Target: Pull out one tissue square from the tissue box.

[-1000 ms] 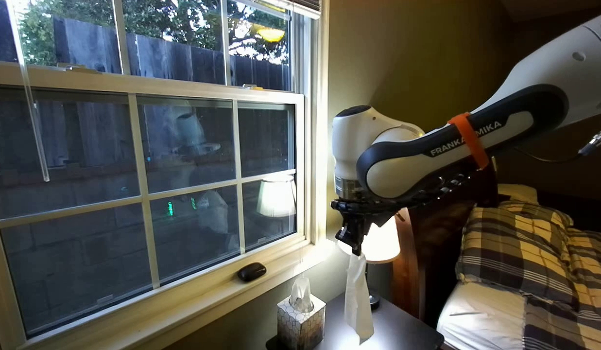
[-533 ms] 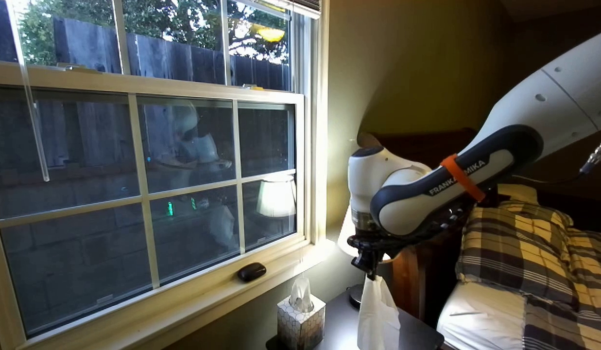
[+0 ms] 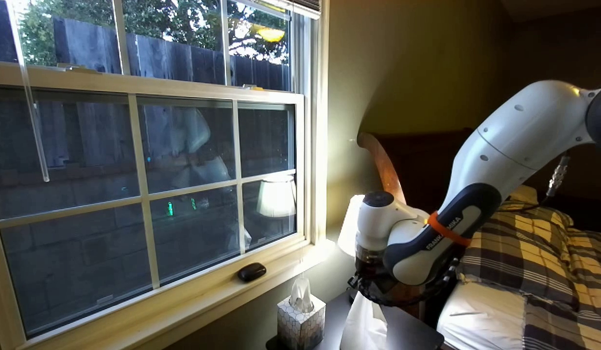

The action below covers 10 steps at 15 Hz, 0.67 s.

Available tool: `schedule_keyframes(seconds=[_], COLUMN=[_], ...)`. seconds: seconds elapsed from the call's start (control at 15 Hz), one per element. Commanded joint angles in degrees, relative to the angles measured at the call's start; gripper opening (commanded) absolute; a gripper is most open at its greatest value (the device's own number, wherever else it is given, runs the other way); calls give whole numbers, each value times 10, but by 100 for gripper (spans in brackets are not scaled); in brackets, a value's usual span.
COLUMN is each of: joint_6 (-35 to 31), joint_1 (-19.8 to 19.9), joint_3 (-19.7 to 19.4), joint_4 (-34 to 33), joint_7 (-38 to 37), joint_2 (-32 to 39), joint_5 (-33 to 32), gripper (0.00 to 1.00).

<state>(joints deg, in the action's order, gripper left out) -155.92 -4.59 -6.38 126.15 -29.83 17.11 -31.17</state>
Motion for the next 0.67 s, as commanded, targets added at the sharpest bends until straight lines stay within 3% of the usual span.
schedule_keyframes(seconds=[0.0, 0.33, 0.4, 0.47, 0.6], joint_6=[-44, -37, -32, -31, -27], joint_1=[-36, -70, -75, -77, -86], joint_3=[-55, -100, -104, -106, -112], joint_4=[-29, -53, -55, -58, -60], joint_7=[-96, -174, -180, -183, -193], joint_2=[53, 100, 105, 110, 113], joint_5=[-80, -144, -148, -150, -155], gripper=[0, 0, 26, 28, 43])
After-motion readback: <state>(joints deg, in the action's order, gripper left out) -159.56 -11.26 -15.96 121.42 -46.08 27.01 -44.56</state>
